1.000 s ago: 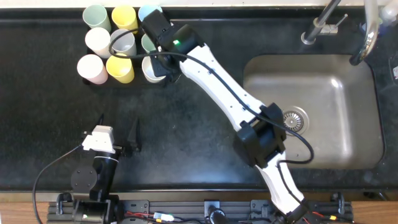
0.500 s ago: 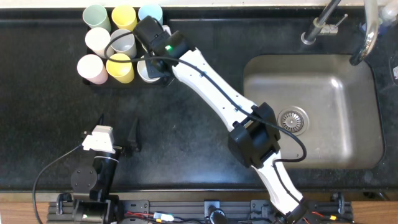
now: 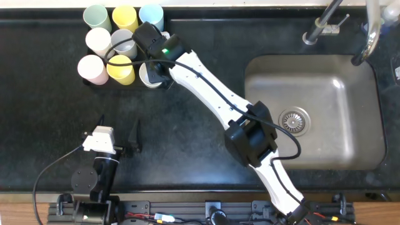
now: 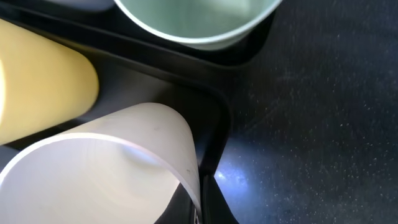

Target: Store Cups

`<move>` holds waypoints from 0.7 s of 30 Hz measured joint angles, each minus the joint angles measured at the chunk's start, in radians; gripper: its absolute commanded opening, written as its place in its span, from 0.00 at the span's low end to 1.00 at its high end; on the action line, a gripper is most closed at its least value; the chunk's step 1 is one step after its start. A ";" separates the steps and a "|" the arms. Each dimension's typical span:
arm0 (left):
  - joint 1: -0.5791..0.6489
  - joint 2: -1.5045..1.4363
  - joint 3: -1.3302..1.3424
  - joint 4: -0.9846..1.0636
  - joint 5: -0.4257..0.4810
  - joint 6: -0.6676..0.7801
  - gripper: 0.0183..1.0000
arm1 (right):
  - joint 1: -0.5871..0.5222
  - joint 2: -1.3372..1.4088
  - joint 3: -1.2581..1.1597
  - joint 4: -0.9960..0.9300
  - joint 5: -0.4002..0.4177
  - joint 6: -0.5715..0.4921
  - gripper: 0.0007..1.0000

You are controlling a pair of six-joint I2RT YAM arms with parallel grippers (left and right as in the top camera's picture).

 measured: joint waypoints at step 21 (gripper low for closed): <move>0.000 0.000 0.000 0.000 0.000 0.000 1.00 | -0.034 0.003 0.000 0.014 0.057 0.014 0.04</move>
